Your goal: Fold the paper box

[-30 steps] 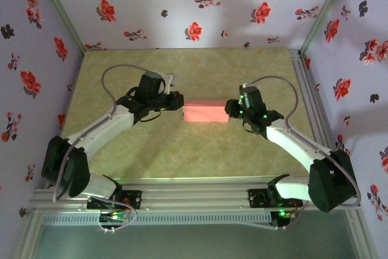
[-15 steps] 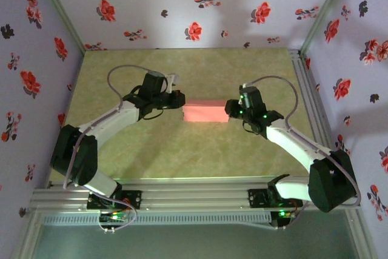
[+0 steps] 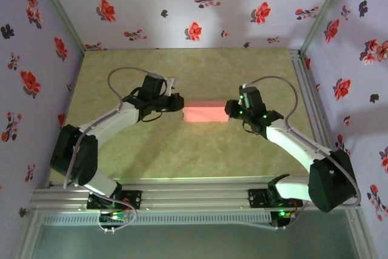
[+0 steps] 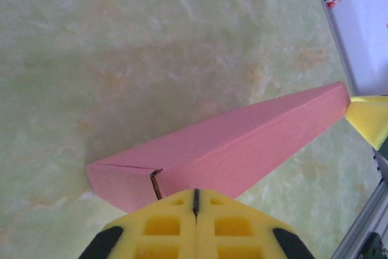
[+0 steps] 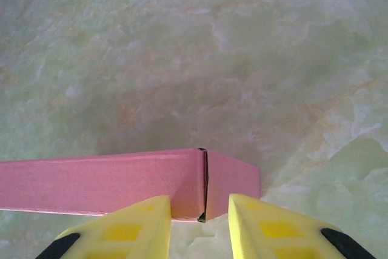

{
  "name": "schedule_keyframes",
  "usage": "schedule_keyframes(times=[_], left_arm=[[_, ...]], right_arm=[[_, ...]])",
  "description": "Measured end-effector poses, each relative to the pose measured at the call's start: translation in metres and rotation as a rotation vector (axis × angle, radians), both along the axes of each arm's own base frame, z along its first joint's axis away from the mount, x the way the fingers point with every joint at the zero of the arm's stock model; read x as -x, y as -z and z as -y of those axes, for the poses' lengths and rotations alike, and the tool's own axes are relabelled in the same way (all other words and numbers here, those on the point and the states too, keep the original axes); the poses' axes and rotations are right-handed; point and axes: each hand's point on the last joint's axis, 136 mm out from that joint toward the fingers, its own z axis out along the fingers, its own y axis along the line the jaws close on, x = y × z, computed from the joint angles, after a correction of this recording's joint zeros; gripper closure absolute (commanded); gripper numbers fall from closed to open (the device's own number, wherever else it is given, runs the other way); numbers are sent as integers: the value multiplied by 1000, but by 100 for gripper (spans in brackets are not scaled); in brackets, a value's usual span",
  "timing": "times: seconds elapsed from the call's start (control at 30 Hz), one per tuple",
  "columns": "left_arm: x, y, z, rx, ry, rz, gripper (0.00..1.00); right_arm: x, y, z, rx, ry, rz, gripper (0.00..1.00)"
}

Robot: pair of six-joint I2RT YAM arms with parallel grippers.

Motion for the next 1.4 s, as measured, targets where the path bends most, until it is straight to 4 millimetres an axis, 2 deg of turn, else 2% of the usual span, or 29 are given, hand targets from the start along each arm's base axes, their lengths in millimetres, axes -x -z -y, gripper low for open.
schedule_keyframes(times=[0.13, 0.37, 0.5, 0.57, 0.63, 0.8, 0.93, 1.03, 1.23, 1.4], left_arm=[[0, 7, 0, -21, 17, 1, 100], [-10, 7, 2, -34, 20, 30, 100], [-15, 6, 2, -42, 14, 38, 100], [-15, 6, 2, -44, 12, 39, 100], [-15, 6, 2, -45, 13, 40, 100], [-15, 6, 2, -46, 15, 40, 100], [-15, 6, 3, -46, 16, 40, 100], [-15, 6, 3, -48, 15, 41, 100], [-15, 6, 3, -52, 14, 45, 100], [-14, 7, 4, -55, 13, 46, 100]], right_arm=[[0, 0, 0, 2, 1, -2, 67], [3, 2, 3, -6, -3, -34, 65], [3, 2, 11, -39, 0, -74, 66], [2, -4, 15, -69, 0, -78, 70], [1, -13, 17, -103, -7, -73, 79], [-2, -41, 4, -182, -81, -40, 99], [0, -49, -8, -227, -140, -45, 100], [-3, -45, -12, -236, -153, -63, 100], [-8, -18, -12, -217, -139, -136, 100], [-7, -6, -10, -203, -126, -151, 100]])
